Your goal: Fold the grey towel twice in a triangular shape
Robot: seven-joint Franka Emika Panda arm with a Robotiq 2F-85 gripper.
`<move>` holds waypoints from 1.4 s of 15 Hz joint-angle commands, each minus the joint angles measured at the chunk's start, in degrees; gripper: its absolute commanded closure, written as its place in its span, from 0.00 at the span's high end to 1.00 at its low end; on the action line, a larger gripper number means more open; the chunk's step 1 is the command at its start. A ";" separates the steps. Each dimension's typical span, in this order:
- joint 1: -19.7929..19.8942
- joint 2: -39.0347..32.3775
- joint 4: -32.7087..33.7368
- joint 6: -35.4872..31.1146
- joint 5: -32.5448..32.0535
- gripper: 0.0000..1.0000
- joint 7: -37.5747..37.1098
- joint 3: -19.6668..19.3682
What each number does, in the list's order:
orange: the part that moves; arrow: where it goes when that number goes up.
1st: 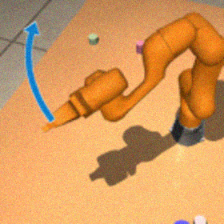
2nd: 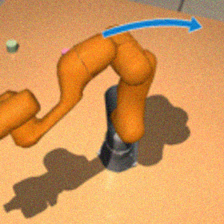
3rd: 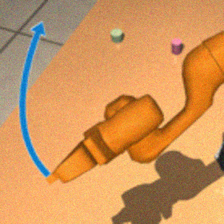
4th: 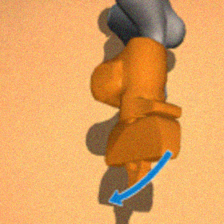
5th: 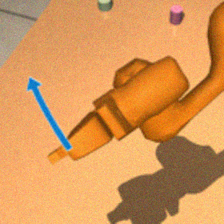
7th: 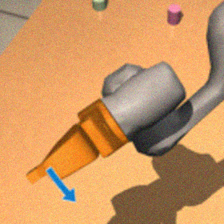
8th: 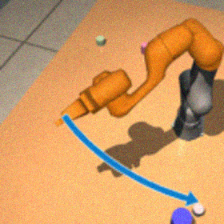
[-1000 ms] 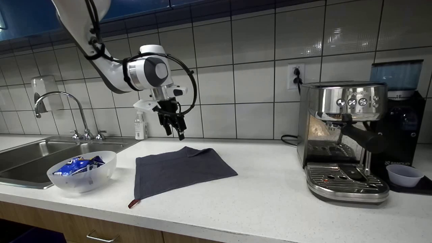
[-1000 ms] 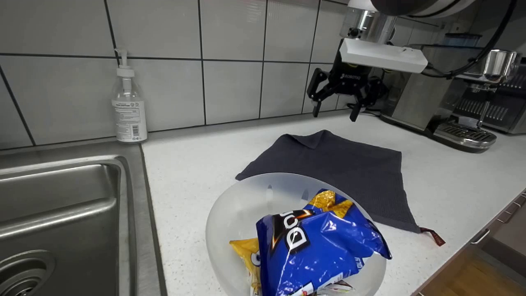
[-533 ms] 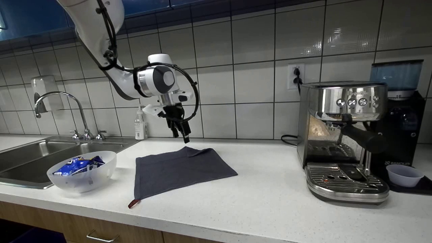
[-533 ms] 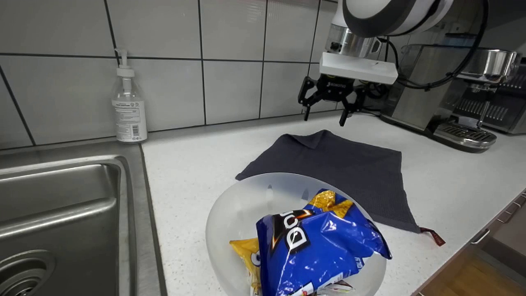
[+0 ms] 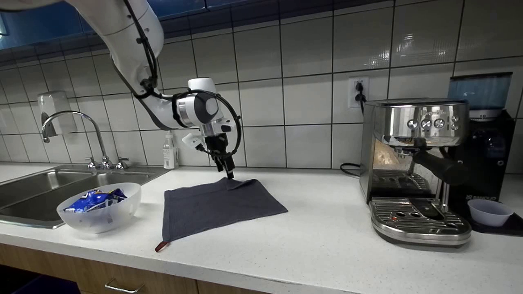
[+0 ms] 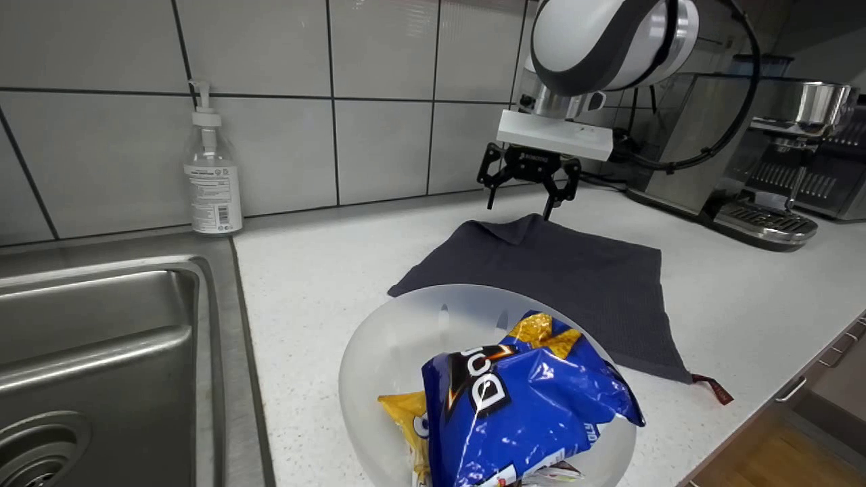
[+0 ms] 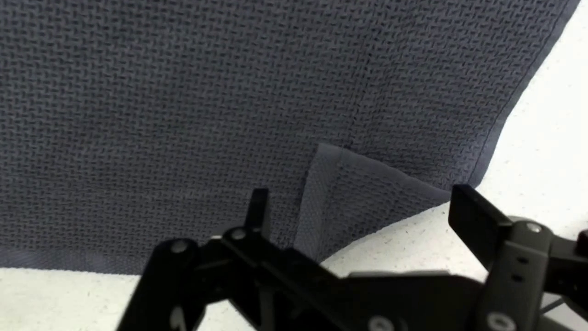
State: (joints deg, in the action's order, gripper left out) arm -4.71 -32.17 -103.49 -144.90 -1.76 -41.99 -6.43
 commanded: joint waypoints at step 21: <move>-0.25 -15.30 17.32 0.71 4.11 1.00 -8.63 -3.53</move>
State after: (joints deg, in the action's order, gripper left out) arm -4.81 -46.22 -89.00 -145.22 1.13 -49.64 -9.74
